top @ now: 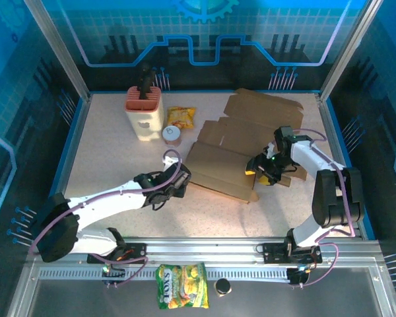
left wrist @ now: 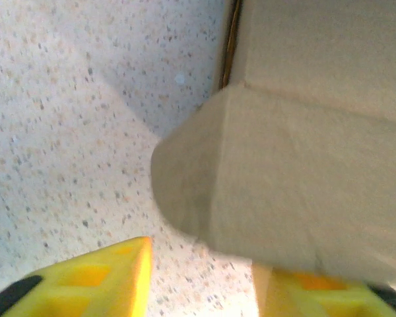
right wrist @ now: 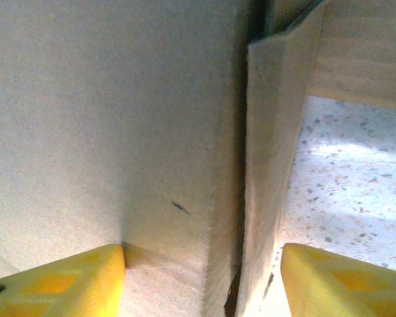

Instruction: Fold the paper box

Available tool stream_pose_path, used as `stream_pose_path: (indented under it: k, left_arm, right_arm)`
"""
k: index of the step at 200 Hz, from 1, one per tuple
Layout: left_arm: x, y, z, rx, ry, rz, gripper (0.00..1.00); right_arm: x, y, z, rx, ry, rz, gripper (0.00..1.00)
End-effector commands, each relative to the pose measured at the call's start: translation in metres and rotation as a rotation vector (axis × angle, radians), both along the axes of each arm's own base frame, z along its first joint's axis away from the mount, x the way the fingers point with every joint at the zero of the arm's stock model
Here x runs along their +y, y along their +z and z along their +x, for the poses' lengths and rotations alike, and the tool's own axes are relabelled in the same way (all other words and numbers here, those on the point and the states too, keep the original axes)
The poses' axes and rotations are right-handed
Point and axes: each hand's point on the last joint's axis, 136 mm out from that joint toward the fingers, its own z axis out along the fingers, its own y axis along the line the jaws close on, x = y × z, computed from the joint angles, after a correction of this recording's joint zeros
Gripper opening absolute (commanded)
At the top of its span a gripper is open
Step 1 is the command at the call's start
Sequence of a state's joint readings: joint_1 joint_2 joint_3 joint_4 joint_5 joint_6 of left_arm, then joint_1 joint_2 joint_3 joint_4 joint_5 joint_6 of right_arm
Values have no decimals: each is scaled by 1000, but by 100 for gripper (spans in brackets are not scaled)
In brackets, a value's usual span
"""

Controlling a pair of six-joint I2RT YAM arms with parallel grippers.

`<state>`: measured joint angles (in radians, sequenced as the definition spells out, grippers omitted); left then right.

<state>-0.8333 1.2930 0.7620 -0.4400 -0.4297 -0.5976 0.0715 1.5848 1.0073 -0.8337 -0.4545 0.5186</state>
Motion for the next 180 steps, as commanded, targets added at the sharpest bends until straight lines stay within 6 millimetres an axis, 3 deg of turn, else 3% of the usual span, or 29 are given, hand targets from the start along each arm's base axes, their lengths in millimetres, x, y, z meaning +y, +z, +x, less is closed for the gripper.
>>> stream_pose_path:
  k: [1,24,50,72,96,120,146,180]
  left_arm:
    - [-2,9,-21,84,9,-85,50]
    - [-3,20,-41,148,12,-171,54]
    - [6,47,-52,166,30,-223,60]
    - [10,68,-41,201,56,-317,65]
    - [4,77,-6,266,52,-449,65]
    - [-12,68,29,336,-26,-464,62]
    - [-23,39,55,390,-94,-406,57]
    - [-9,8,81,387,-90,-296,52]
  right_arm:
    - [-1,-10,-2,1,25,-45,62]
    - [1,-12,-2,3,36,-59,61]
    - [1,-14,-2,2,53,-80,60]
    - [3,-15,-1,-3,70,-89,60]
    - [7,-17,1,-9,103,-99,59]
    - [7,-20,2,-10,129,-127,57]
    - [9,-21,3,-23,150,-137,55]
    - [10,-22,6,-47,195,-154,52]
